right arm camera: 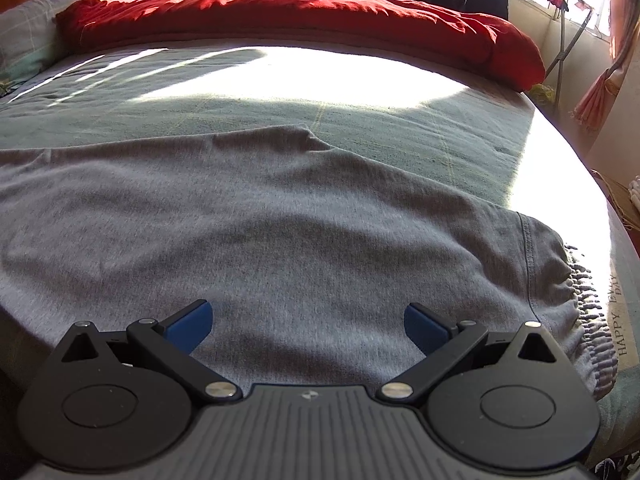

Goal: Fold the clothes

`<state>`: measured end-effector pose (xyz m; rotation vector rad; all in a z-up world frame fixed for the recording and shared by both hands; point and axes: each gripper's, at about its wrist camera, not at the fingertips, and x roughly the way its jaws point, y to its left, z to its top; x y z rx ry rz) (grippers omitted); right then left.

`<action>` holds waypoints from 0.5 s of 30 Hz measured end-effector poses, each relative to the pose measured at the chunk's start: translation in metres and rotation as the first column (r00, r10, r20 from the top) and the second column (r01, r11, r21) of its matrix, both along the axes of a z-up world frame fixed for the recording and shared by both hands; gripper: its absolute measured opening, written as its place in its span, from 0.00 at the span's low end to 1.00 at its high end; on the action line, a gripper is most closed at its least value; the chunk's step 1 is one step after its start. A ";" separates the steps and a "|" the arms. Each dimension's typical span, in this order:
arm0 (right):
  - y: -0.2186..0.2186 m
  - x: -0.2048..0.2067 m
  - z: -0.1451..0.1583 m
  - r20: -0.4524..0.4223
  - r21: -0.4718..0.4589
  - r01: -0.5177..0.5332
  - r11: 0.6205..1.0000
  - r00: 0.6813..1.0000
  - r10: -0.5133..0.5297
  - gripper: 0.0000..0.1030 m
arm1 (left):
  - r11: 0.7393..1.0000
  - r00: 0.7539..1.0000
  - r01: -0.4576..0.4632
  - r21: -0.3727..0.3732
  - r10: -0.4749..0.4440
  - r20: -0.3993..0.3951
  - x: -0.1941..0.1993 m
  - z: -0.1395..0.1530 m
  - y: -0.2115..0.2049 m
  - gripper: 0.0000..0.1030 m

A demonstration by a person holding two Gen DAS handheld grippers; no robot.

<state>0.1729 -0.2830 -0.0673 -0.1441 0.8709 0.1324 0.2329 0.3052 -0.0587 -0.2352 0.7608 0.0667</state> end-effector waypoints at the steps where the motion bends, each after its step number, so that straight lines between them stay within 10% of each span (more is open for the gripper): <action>1: 0.000 0.000 0.000 -0.001 0.002 -0.003 1.000 1.000 0.003 1.00 | 1.000 1.000 -0.010 -0.006 0.010 -0.002 -0.002 0.000 0.003 0.99; 15: -0.001 -0.005 0.006 0.020 0.036 -0.010 0.999 1.000 0.010 1.00 | 0.995 0.999 -0.030 -0.094 0.027 -0.031 -0.044 0.003 0.013 0.99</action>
